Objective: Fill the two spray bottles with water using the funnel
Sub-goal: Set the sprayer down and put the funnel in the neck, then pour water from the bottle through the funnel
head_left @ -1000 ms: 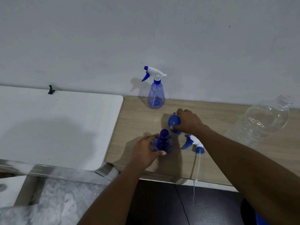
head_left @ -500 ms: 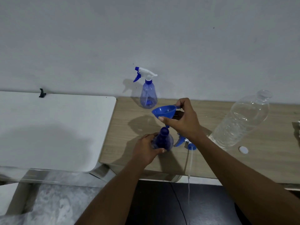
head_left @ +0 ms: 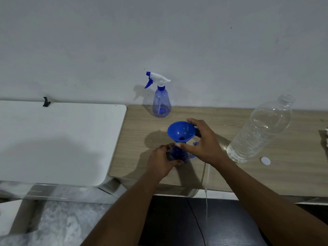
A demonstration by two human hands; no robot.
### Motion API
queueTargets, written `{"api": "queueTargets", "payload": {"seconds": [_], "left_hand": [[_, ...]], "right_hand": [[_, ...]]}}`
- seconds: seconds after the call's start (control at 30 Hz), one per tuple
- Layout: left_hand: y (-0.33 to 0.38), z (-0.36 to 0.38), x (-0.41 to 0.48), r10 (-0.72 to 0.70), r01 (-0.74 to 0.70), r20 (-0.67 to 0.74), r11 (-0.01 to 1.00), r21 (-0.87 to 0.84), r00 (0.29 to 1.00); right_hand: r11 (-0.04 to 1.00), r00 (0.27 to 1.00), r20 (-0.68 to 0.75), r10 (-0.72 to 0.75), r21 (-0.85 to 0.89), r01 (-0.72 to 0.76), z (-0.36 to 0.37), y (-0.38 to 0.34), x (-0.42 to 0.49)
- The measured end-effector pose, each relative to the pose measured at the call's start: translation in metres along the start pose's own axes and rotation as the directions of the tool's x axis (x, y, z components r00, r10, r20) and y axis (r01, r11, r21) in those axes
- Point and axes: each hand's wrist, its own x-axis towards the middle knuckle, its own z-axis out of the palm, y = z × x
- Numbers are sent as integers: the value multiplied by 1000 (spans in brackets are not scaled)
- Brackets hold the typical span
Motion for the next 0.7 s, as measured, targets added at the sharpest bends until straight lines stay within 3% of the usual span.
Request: {"api": "queueTargets", "payload": {"seconds": [0.27, 0.53, 0.6, 0.7], "left_hand": [[1, 3, -1, 3, -3, -16, 1000, -5, 1000], [5, 2, -2, -1, 1, -9, 1000, 16, 1000], [6, 1, -1, -3, 3, -7, 1000, -7, 1000], [6, 1, 1, 3, -3, -7, 1000, -6, 1000]], "right_hand": [[991, 994, 40, -104, -77, 107, -4, 5, -6], [997, 997, 74, 25, -76, -19, -13, 7, -14], [993, 1000, -17, 2, -114, -4, -25, 4, -23], [983, 936, -339, -92, -181, 31, -48, 2, -45]]}}
